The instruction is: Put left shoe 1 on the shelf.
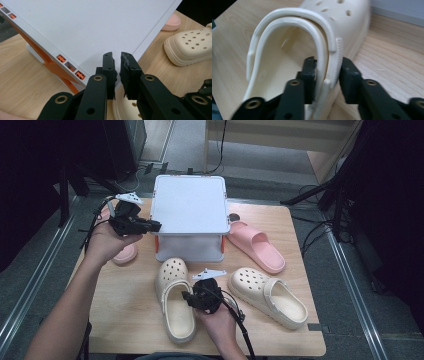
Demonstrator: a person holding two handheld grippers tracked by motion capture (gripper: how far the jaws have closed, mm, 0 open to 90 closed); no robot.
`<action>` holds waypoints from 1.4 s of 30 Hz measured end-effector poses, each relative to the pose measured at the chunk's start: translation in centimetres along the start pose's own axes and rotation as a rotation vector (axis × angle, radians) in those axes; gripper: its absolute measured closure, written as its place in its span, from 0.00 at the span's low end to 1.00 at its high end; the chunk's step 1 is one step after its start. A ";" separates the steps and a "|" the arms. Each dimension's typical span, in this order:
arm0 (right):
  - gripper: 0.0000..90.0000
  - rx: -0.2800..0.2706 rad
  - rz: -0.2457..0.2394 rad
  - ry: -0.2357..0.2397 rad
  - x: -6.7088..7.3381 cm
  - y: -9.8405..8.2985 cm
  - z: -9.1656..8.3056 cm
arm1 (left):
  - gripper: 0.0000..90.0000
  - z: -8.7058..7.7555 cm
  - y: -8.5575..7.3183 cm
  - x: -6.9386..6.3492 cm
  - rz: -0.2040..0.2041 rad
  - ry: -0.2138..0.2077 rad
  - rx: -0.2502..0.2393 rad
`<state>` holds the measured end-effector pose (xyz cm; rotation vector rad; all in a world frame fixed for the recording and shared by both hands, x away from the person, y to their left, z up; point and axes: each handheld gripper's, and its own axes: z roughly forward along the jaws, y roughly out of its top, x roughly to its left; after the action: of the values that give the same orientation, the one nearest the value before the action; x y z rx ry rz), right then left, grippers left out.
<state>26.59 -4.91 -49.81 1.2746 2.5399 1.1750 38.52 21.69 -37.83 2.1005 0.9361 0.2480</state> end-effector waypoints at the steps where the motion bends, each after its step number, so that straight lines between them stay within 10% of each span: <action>1: 0.82 0.002 0.019 0.010 -0.2 0.1 0.0 | 0.91 0.0 0.0 0.0 0.000 -0.001 -0.001; 10: 0.87 0.010 0.047 0.014 -1.7 1.9 -0.2 | 0.91 0.1 -0.1 -0.1 0.018 0.052 -0.004; 23: 0.87 -0.066 0.050 -0.046 -3.2 6.5 -0.5 | 0.91 0.1 -0.1 0.3 0.009 0.020 -0.009; 35: 0.86 -0.114 0.099 -0.162 -5.3 8.5 2.6 | 0.91 0.2 -0.2 0.4 0.007 -0.003 -0.021; 42: 0.84 -0.119 0.109 -0.152 -5.5 8.1 3.6 | 0.91 0.2 -0.2 0.4 0.017 0.003 -0.018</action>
<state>36.91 -3.64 -48.47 1.4298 2.2856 1.1796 38.80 21.86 -38.16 2.0927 0.9141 0.2674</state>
